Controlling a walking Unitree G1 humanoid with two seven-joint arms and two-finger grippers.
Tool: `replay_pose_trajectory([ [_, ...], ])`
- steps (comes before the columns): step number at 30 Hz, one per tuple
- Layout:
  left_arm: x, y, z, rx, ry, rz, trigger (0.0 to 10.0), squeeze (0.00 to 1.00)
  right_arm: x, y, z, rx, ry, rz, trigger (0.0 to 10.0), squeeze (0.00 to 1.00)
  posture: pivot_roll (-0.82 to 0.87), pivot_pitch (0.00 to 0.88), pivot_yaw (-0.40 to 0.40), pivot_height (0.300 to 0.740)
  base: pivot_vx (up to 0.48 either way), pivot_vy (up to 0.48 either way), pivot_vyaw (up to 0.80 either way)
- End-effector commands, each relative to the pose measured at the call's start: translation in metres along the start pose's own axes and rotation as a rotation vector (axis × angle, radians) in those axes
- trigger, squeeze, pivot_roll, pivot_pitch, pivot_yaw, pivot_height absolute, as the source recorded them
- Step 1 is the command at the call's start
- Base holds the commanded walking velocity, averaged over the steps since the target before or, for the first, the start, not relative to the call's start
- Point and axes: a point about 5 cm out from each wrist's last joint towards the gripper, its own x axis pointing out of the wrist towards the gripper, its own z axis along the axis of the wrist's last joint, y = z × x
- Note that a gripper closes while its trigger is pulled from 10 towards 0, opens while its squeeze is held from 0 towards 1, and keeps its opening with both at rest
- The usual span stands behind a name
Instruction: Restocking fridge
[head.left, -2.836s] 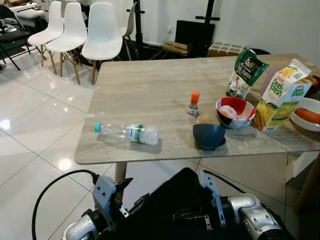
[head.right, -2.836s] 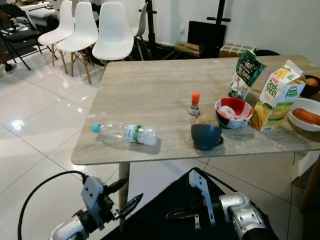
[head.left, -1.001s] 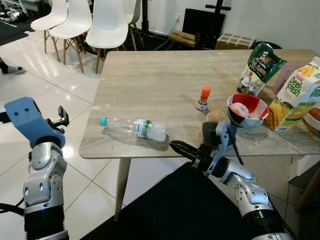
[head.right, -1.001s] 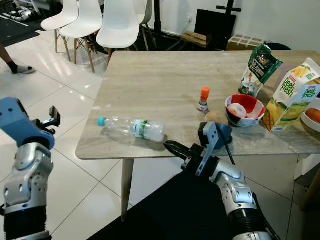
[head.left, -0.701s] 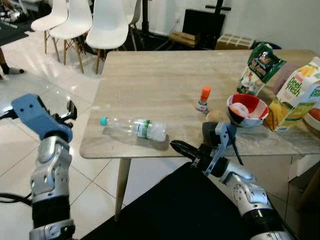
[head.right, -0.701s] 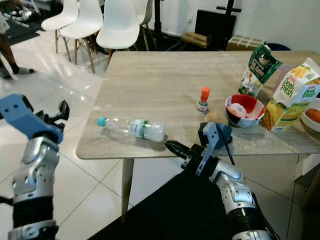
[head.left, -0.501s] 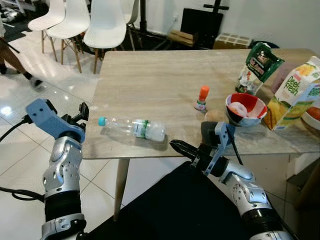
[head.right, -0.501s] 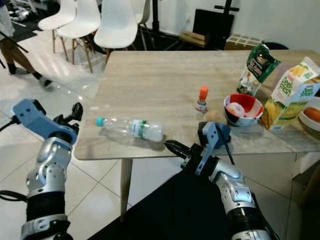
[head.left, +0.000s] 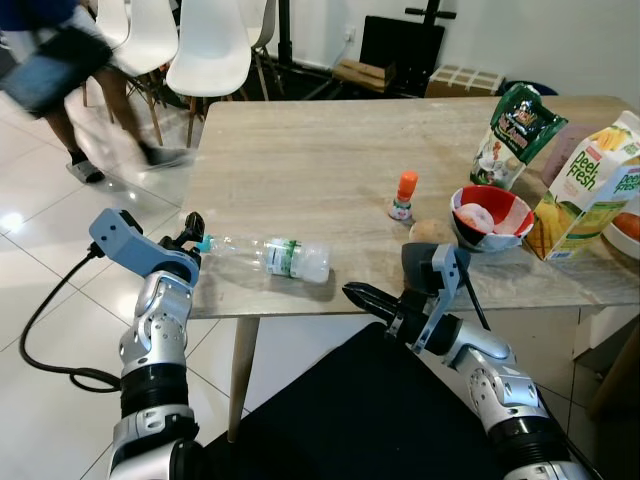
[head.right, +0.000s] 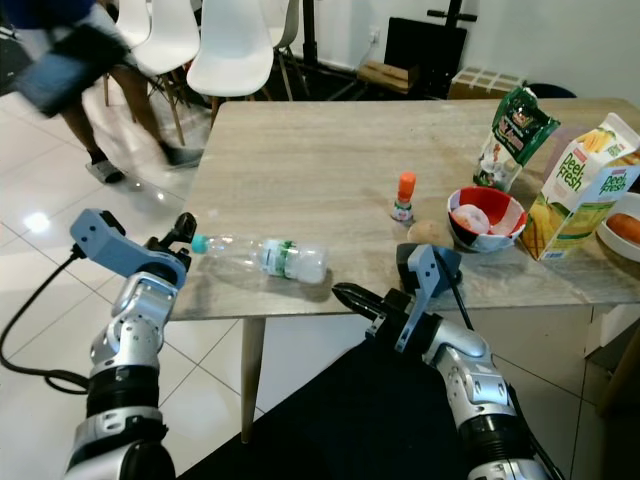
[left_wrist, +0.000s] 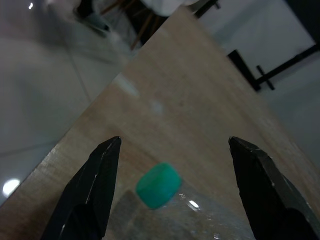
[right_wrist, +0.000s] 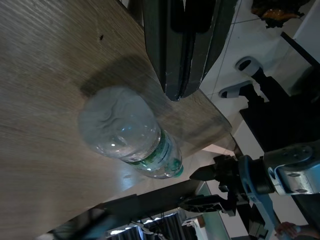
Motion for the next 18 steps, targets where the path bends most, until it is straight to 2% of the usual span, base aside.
replay_pose_trajectory([
  [1, 0.002, 0.003, -0.011, -0.048, 0.038, 0.033, 10.0, 0.0, -0.001, 0.0, -0.002, 0.004, 0.007, 0.006, 10.0, 0.0, -0.05, 0.088, 0.019, 0.74, 0.0, 0.0, 0.0],
  [9, 0.007, 0.004, -0.015, -0.071, 0.061, 0.048, 10.0, 0.0, -0.001, -0.001, -0.002, 0.004, 0.008, 0.007, 10.0, 0.0, -0.05, 0.086, 0.02, 0.74, 0.0, 0.0, 0.0],
  [15, 0.016, 0.005, -0.021, -0.097, 0.095, 0.104, 10.0, 0.0, -0.001, -0.001, -0.003, 0.007, 0.014, 0.011, 10.0, 0.0, -0.05, 0.085, 0.021, 0.74, 0.0, 0.0, 0.0],
  [18, 0.02, 0.003, -0.024, -0.137, 0.12, 0.111, 10.0, 0.0, -0.001, -0.002, -0.003, 0.006, 0.016, 0.011, 10.0, 0.0, -0.06, 0.085, 0.022, 0.74, 0.0, 0.0, 0.0],
])
